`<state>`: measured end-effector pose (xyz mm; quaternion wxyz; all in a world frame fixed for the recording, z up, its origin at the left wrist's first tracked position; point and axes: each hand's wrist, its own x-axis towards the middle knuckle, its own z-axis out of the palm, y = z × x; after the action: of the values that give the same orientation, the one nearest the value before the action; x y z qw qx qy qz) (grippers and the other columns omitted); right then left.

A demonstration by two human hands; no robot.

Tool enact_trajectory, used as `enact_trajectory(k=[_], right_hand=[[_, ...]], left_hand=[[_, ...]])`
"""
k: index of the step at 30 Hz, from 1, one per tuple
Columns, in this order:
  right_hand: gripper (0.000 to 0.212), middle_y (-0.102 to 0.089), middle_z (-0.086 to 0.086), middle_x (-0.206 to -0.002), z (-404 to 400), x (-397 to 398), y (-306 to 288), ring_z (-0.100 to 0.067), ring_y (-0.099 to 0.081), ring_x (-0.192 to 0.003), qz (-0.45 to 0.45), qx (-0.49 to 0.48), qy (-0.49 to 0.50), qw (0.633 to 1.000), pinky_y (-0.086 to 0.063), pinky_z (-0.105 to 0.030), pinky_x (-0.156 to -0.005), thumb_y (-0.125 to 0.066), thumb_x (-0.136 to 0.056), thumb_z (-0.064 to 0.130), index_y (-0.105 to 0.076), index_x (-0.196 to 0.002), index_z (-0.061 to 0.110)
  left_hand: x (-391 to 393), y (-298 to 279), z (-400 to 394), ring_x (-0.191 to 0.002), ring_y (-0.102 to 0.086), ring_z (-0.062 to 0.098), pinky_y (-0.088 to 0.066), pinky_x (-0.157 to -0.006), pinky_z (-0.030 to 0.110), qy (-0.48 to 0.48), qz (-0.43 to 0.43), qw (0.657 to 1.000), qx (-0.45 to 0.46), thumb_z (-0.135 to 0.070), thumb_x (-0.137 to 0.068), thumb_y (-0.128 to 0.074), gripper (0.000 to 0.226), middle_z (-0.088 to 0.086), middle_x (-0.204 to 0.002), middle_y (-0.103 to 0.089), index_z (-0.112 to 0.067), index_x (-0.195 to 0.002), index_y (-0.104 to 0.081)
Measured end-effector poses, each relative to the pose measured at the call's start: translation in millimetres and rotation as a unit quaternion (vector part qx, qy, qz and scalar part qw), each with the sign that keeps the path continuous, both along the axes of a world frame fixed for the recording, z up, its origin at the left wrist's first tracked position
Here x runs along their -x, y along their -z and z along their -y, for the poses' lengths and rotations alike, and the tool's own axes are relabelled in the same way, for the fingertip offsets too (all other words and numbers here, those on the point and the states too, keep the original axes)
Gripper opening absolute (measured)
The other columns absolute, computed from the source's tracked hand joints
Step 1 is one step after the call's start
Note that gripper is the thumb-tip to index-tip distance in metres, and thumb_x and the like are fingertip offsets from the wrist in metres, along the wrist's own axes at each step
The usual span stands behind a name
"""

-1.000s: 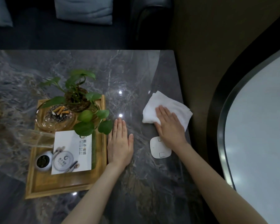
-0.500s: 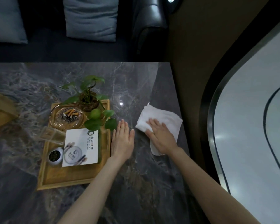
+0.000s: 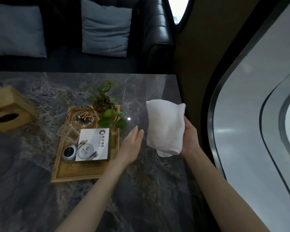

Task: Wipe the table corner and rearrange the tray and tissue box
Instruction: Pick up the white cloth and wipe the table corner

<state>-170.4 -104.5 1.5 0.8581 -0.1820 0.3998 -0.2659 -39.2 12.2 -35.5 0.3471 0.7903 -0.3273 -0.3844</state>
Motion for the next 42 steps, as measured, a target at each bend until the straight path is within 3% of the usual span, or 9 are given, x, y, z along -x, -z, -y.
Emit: enact_trajectory(k=[6,9,11,14,18,22,27,35,42], right_hand=[[0.035,-0.074,-0.008,-0.096,-29.8,4.8,-36.2,-0.025,-0.071,-0.086,0.107,-0.005,-0.024,0.994,-0.058,-0.038,-0.076,-0.064,-0.076,0.038,-0.072,-0.097,0.012],[0.073,-0.074,-0.014,-0.092,-53.5,-1.2,-40.0,-0.03,-0.071,-0.082,0.1,0.003,-0.085,0.991,-0.059,-0.041,-0.063,-0.089,-0.04,0.027,-0.065,-0.106,0.007],[0.083,-0.073,-0.014,-0.091,-70.4,-9.3,-37.6,-0.031,-0.071,-0.08,0.065,-0.015,-0.108,0.992,-0.058,-0.04,-0.063,-0.087,-0.038,0.022,-0.058,-0.114,0.008],[0.065,-0.065,-0.014,-0.107,-88.8,-28.3,-36.7,-0.034,-0.061,-0.095,0.003,-0.044,-0.097,0.994,-0.051,-0.044,-0.074,-0.069,-0.058,0.021,-0.054,-0.121,0.01],[0.02,-0.074,-0.013,-0.074,-110.4,-57.1,-41.4,-0.034,-0.061,-0.085,0.007,-0.055,-0.098,0.994,-0.047,-0.047,-0.075,-0.055,-0.079,0.022,-0.062,-0.093,0.009],[0.036,-0.075,-0.013,-0.08,-142.3,-95.1,-32.2,-0.031,-0.069,-0.077,0.002,-0.06,-0.138,0.989,-0.051,-0.044,-0.075,-0.055,-0.074,0.028,-0.061,-0.104,0.009],[0.023,-0.075,-0.015,-0.079,-186.0,-150.0,-12.2,-0.03,-0.07,-0.074,-0.02,-0.067,-0.172,0.983,-0.048,-0.043,-0.077,-0.049,-0.088,0.024,-0.061,-0.099,0.009],[0.024,-0.071,-0.009,-0.098,-246.1,-235.2,17.1,-0.024,-0.067,-0.088,-0.082,0.009,-0.285,0.955,-0.053,-0.034,-0.072,-0.053,-0.088,0.023,-0.063,-0.107,0.013],[0.036,-0.061,0.007,-0.111,-266.5,-295.8,36.8,-0.014,-0.062,-0.101,-0.16,0.196,-0.248,0.935,-0.054,-0.029,-0.082,-0.045,-0.095,0.017,-0.045,-0.129,0.026]], left_hand=[[-14.1,-28.6,-5.8,-0.119,-0.049,0.014,-0.031,-0.104,0.03,-0.088,-0.319,0.942,0.062,-0.061,-0.081,-0.039,0.069,-0.001,-0.127,-0.055,-0.011,-0.128,-0.05],[-15.0,-43.0,-19.6,-0.089,-0.066,0.023,-0.05,-0.083,0.036,-0.127,-0.463,0.87,0.111,-0.053,-0.08,-0.044,0.055,0.008,-0.095,-0.071,-0.008,-0.1,-0.068],[-17.1,-46.5,-32.7,-0.077,-0.071,0.024,-0.055,-0.069,0.036,-0.162,-0.511,0.835,0.124,-0.049,-0.081,-0.048,0.046,0.008,-0.085,-0.075,-0.012,-0.084,-0.075],[-32.0,-46.1,-60.5,-0.084,-0.07,0.019,-0.048,-0.07,0.037,-0.177,-0.527,0.821,0.132,-0.048,-0.082,-0.045,0.041,0.001,-0.091,-0.075,-0.02,-0.098,-0.07],[-72.3,-50.9,-105.2,-0.089,-0.068,0.02,-0.055,-0.066,0.035,-0.18,-0.493,0.844,0.107,-0.032,-0.077,-0.058,0.037,0.0,-0.094,-0.074,-0.019,-0.112,-0.058],[-111.7,-67.1,-142.3,-0.083,-0.07,0.02,-0.057,-0.062,0.03,-0.172,-0.406,0.892,0.097,-0.022,-0.084,-0.057,0.031,0.006,-0.096,-0.074,-0.009,-0.113,-0.06],[-151.2,-89.4,-181.4,-0.089,-0.07,0.019,-0.057,-0.071,0.03,-0.138,-0.284,0.941,0.117,-0.016,-0.091,-0.05,0.025,0.002,-0.101,-0.073,-0.016,-0.114,-0.059],[-239.8,-99.4,-230.2,-0.098,-0.066,0.021,-0.053,-0.087,0.037,-0.13,-0.25,0.955,0.097,-0.021,-0.091,-0.051,0.024,0.003,-0.107,-0.069,-0.019,-0.114,-0.057],[-318.5,-38.6,-261.4,-0.087,-0.063,0.01,-0.051,-0.073,0.023,-0.154,-0.234,0.959,0.032,-0.029,-0.092,-0.048,0.035,-0.003,-0.104,-0.064,-0.021,-0.126,-0.048]])
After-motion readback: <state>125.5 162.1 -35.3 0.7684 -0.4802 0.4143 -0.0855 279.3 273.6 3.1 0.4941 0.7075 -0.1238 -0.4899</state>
